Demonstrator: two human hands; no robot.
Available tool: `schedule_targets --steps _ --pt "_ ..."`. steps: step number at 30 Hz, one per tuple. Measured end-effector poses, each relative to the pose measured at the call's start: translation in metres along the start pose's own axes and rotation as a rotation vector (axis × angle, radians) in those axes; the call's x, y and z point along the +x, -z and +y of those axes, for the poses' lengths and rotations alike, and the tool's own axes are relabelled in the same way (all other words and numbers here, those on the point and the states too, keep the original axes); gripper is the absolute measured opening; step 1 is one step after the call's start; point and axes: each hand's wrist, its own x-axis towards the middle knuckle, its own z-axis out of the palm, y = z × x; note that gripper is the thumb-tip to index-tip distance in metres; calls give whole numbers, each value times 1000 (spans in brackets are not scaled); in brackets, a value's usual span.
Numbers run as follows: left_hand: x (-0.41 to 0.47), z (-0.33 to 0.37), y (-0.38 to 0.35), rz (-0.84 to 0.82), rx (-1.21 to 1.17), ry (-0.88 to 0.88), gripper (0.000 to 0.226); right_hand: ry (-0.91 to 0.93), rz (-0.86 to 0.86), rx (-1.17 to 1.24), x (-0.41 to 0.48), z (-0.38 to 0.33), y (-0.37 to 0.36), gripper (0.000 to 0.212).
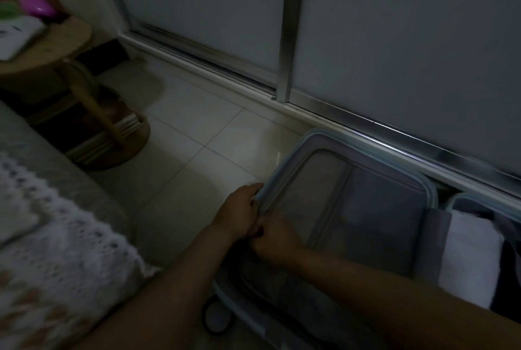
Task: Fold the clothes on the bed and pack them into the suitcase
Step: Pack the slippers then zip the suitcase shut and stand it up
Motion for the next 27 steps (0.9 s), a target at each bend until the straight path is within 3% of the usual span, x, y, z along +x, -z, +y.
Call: schedule_targets --steps 3,7,10,13,18,20,24,27 --pt "-22 -6 5 -30 96 -44 47 47 -128 -69 -17 -5 -23 14" --pt "-45 -20 1 -100 268 -116 52 99 -159 -306 -22 -16 -24 30" --pt "-65 -31 4 -48 425 -294 46 160 -183 -402 -28 -23 -19 30" --pt "-81 -40 2 -45 381 -278 50 145 -190 -435 -42 -24 -24 22" --pt "-86 -46 -2 -86 339 -197 54 268 -267 -486 -62 -13 -23 19" --pt "-84 -44 -1 -100 507 -135 54 301 -337 -571 -67 -7 -17 22" --pt "-100 -45 -3 -159 639 -493 42 380 -381 -688 -80 3 -7 26" --pt "-117 -50 -8 -272 725 -531 36 381 -415 -761 -93 6 3 25"
